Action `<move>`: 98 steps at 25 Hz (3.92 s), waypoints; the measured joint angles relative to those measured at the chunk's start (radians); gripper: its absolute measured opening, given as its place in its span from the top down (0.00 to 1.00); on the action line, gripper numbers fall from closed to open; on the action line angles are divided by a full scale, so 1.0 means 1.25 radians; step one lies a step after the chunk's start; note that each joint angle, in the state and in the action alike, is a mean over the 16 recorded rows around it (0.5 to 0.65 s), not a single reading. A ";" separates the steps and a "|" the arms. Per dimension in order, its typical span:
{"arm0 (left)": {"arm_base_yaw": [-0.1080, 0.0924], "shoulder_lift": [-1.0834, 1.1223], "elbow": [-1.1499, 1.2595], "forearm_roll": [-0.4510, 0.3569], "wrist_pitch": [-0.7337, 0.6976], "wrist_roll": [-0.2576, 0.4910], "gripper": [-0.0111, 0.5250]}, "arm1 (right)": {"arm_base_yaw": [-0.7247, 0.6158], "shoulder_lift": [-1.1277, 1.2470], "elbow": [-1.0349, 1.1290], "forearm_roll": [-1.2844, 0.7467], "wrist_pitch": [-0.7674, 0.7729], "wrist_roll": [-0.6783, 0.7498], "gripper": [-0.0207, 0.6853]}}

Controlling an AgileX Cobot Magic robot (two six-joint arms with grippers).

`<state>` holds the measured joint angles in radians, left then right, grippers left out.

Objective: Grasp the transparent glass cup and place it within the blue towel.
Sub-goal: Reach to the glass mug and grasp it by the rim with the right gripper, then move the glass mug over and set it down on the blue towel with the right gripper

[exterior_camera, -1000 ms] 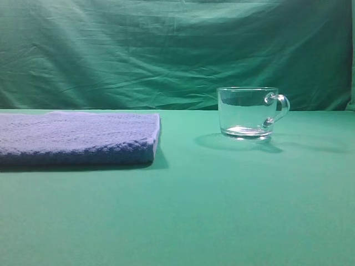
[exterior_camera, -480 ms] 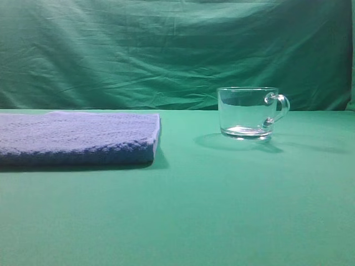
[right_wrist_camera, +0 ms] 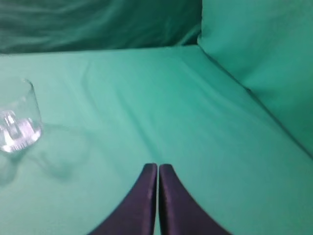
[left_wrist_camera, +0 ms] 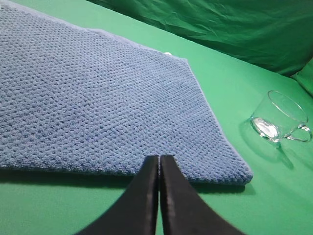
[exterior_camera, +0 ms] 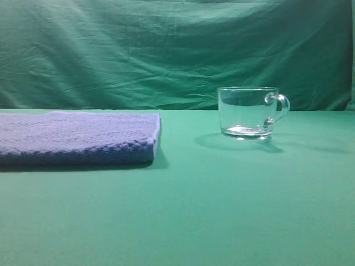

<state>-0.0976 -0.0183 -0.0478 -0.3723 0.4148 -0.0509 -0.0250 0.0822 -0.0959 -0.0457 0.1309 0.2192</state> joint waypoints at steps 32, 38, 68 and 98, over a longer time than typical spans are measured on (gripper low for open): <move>0.000 0.000 0.000 0.000 0.000 0.000 0.98 | 0.240 0.965 -0.635 0.046 0.482 -0.286 0.63; 0.000 0.000 0.000 0.000 0.000 0.000 0.98 | 0.261 1.113 -0.743 0.072 0.558 -0.301 0.29; 0.000 0.000 0.000 0.000 0.000 0.000 0.98 | 0.270 1.500 -1.001 0.180 0.550 -0.459 0.73; 0.000 0.000 0.000 0.000 0.000 0.000 0.98 | 0.634 1.761 -1.556 0.175 0.641 -0.459 0.82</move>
<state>-0.0976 -0.0183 -0.0478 -0.3723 0.4148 -0.0509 0.7681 2.2834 -2.0411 0.1734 0.9321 -0.3545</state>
